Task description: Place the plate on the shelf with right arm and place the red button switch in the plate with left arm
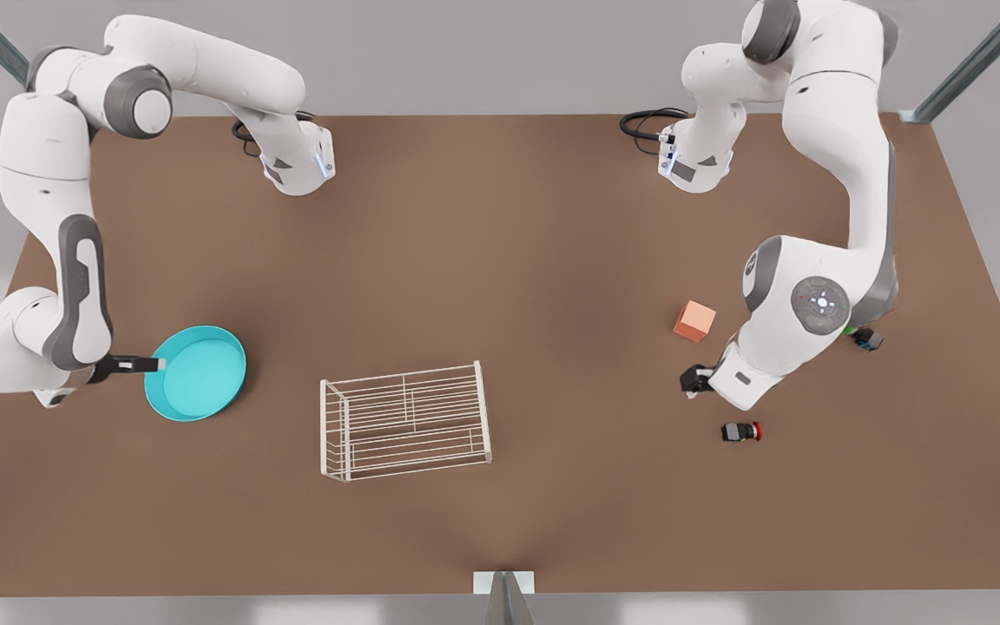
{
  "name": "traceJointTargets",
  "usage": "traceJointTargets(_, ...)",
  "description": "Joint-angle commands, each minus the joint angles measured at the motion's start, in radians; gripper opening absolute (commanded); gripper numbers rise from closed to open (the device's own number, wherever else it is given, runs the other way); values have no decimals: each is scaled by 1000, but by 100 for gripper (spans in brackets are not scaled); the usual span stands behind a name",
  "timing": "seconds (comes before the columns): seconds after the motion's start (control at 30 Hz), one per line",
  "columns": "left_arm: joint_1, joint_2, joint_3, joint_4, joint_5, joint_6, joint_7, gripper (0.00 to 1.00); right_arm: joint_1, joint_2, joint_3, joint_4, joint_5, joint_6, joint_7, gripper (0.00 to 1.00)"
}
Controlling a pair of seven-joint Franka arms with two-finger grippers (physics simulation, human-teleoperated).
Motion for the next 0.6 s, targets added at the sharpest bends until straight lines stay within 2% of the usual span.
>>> traceJointTargets(0.0,-15,27,0,5,38,56,101,100,-9,10,0,1,0,69,-232,100)
traceJointTargets(0.07,-12,47,1,5,51,56,564,100,-29,40,0,1,8,86,-234,100)
traceJointTargets(0.17,26,55,7,6,72,39,888,100,-29,60,0,1,7,97,-232,98)
traceJointTargets(0.2,23,58,1,5,70,33,998,100,-27,61,0,1,7,97,-232,89)
traceJointTargets(0.27,28,78,1,12,46,71,1204,100,-23,63,0,1,8,97,-229,62)
traceJointTargets(0.3,10,93,-2,12,44,86,1236,100,-23,66,0,1,8,97,-231,53)
traceJointTargets(0.4,6,171,-6,12,43,223,1310,100,-24,83,2,1,11,107,-231,49)
traceJointTargets(0.47,3,171,-6,14,44,224,1316,100,-26,93,2,1,16,107,-231,48)
traceJointTargets(0.5,2,173,-6,15,46,224,1318,100,-26,93,3,1,20,109,-232,43)
traceJointTargets(0.57,13,188,-3,29,43,228,1373,100,-26,95,3,1,19,107,-234,26)
